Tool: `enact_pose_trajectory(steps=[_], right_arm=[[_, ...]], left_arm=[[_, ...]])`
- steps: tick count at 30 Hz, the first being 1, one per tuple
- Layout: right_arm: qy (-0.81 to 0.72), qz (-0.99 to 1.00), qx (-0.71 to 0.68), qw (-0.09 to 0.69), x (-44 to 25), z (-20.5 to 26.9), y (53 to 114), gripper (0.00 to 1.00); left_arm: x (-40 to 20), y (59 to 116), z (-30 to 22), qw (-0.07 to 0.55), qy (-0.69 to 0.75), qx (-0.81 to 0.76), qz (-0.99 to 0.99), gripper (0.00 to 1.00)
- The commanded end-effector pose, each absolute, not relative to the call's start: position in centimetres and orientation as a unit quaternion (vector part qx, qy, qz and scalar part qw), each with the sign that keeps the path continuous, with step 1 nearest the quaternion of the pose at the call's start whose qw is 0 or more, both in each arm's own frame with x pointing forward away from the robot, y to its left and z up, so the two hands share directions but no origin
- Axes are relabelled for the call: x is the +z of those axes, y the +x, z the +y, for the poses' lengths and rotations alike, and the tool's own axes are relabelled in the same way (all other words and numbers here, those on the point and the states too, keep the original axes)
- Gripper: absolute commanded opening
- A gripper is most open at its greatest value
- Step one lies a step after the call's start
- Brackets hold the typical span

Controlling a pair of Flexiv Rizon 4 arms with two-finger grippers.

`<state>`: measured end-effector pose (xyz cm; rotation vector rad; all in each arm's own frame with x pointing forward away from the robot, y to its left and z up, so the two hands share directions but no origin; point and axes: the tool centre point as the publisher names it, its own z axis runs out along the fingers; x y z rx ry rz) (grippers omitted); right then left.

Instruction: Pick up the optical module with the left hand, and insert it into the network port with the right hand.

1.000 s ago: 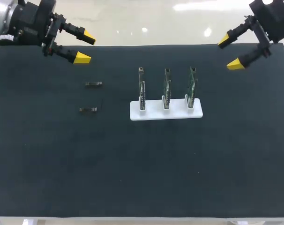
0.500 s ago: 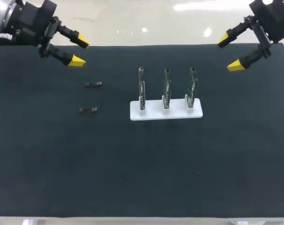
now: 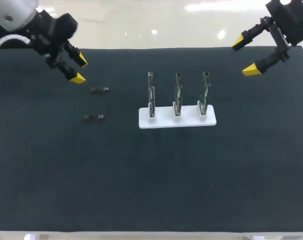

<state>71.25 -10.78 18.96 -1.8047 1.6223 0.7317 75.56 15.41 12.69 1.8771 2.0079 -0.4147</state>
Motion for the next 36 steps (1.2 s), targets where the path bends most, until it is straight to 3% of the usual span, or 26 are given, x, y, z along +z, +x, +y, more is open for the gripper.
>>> enact_pose_trajectory(steps=[1, 9, 27, 36], right_arm=[[-0.679, 0.611, 0.276, 0.299, 19.0, -10.8, 71.3, 1.0], [-0.679, 0.611, 0.276, 0.299, 19.0, -10.8, 71.3, 1.0], [-0.679, 0.611, 0.276, 0.299, 19.0, -10.8, 71.3, 1.0], [-0.679, 0.611, 0.276, 0.299, 19.0, -10.8, 71.3, 1.0]], left_arm=[[11.9, 75.5, 14.6, 0.124, 0.667, -0.069, 0.731, 1.0], [10.3, 74.5, 14.8, 0.073, 0.662, -0.008, 0.746, 1.0], [10.3, 74.5, 14.8, 0.073, 0.662, -0.008, 0.746, 1.0], [8.8, 74.8, 15.7, 0.027, 0.675, -0.01, 0.737, 1.0]])
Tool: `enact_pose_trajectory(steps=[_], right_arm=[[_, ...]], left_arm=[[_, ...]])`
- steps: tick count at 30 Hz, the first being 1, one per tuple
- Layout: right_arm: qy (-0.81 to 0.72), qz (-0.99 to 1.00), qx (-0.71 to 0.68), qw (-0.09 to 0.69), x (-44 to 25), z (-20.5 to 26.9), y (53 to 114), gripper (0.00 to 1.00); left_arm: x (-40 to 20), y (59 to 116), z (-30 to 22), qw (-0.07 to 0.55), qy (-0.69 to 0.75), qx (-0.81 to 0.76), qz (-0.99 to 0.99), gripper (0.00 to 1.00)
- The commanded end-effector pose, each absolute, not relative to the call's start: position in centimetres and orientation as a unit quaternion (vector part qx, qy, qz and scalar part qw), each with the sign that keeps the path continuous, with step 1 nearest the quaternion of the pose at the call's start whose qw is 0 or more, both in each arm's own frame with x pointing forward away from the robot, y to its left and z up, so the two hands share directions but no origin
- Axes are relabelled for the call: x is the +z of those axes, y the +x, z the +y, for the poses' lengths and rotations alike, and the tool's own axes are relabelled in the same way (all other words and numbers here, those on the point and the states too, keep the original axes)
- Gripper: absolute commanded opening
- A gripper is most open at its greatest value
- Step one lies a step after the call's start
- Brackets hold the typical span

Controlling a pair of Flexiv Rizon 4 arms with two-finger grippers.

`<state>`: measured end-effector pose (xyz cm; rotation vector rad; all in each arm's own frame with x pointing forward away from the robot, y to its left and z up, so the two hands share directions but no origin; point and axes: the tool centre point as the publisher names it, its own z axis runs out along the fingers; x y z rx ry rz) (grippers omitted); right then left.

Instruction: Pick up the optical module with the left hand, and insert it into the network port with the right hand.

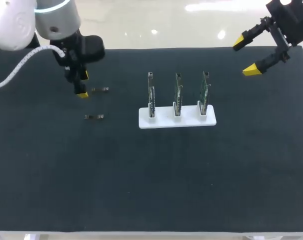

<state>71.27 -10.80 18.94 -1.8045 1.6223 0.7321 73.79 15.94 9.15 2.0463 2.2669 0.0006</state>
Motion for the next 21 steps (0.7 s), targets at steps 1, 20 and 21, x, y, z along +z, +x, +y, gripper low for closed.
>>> enact_pose_trajectory(steps=[1, 20, 21], right_arm=[[-0.679, 0.611, 0.276, 0.299, 19.0, -10.8, 71.3, 1.0], [-0.679, 0.611, 0.276, 0.299, 19.0, -10.8, 71.3, 1.0], [-0.679, 0.611, 0.276, 0.299, 19.0, -10.8, 71.3, 1.0]], left_arm=[[8.7, 74.7, 15.8, 0.017, 0.676, -0.015, 0.736, 1.0], [6.0, 74.3, 16.3, 0.01, 0.705, -0.049, 0.707, 1.0], [6.0, 74.3, 16.3, 0.01, 0.705, -0.049, 0.707, 1.0]])
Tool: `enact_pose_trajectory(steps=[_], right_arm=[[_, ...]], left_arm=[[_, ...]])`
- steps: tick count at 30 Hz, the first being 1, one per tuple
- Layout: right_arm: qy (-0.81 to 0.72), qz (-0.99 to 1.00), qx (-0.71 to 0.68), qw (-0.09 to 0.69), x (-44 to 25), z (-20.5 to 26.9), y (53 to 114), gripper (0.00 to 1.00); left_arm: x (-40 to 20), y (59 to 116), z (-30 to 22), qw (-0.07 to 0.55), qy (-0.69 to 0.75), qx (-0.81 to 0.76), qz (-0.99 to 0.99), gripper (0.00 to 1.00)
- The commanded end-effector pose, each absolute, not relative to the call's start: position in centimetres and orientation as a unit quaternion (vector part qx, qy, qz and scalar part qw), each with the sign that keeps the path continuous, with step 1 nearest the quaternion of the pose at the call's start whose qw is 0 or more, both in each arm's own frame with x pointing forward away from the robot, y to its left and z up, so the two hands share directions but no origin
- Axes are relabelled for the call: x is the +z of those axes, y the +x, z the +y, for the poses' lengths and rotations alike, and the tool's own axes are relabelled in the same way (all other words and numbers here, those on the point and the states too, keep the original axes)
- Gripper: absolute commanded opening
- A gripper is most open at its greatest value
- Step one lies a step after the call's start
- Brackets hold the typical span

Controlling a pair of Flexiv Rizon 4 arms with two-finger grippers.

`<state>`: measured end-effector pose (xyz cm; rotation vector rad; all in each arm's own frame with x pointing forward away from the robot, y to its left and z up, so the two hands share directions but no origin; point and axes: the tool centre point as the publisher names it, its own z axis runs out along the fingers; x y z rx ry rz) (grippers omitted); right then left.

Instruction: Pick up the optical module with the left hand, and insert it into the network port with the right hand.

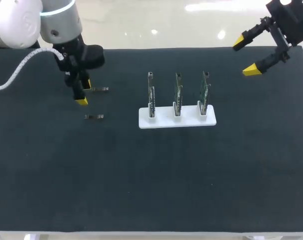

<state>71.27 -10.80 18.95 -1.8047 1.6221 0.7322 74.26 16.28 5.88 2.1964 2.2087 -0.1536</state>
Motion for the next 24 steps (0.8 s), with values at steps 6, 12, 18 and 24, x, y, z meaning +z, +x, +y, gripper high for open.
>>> enact_pose_trajectory(steps=[6, 12, 18, 24], right_arm=[[-0.679, 0.611, 0.276, 0.299, 19.0, -10.8, 71.3, 1.0], [-0.679, 0.611, 0.276, 0.299, 19.0, -10.8, 71.3, 1.0], [-0.679, 0.611, 0.276, 0.299, 19.0, -10.8, 71.3, 1.0], [-0.679, 0.611, 0.276, 0.299, 19.0, -10.8, 71.3, 1.0]], left_arm=[[6.0, 74.3, 16.3, 0.01, 0.705, -0.049, 0.707, 1.0], [4.1, 73.3, 15.9, 0.048, 0.693, -0.043, 0.718, 1.0], [1.5, 73.1, 16.1, 0.047, 0.686, -0.031, 0.725, 1.0], [0.4, 72.8, 16.2, 0.05, 0.68, -0.023, 0.731, 1.0]])
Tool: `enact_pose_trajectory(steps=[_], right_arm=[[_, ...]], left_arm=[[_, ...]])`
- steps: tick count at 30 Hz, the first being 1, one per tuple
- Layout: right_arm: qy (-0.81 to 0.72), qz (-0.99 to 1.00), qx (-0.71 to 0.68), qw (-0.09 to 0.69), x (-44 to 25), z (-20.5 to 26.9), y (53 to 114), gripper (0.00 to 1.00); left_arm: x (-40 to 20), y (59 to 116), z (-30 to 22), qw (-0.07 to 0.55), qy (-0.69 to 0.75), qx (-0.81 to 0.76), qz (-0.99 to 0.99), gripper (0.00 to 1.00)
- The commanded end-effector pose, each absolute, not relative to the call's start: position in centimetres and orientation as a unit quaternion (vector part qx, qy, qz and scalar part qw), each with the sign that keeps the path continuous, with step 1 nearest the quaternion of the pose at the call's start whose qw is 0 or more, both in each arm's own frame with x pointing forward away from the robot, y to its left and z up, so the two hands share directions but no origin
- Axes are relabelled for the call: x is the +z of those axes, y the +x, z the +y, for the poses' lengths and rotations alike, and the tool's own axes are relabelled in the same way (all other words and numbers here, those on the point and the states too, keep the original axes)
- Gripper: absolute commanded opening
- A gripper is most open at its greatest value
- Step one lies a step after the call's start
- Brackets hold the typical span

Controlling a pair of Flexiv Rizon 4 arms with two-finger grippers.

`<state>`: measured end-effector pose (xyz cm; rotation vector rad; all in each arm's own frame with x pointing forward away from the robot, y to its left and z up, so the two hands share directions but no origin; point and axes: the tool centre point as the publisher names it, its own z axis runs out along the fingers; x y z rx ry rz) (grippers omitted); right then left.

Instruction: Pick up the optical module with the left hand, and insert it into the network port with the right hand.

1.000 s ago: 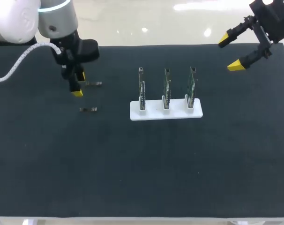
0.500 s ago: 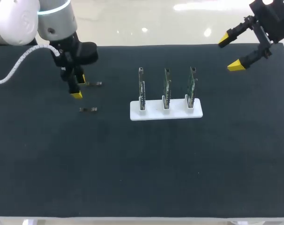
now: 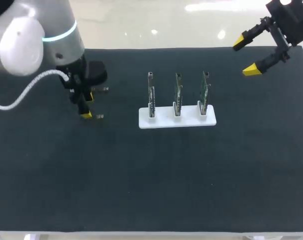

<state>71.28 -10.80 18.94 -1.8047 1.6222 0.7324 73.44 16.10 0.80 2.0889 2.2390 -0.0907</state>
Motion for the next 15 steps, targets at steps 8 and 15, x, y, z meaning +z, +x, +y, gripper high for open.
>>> enact_pose_trajectory(steps=[8, 15], right_arm=[[-0.679, 0.611, 0.276, 0.299, 18.97, -10.77, 71.31, 1.0], [-0.679, 0.611, 0.276, 0.299, 18.97, -10.77, 71.31, 1.0]], left_arm=[[-0.15, 72.39, 16.65, 0.042, 0.697, -0.041, 0.715, 1.0], [-0.45, 72.47, 16.46, 0.041, 0.695, -0.035, 0.717, 1.0]])
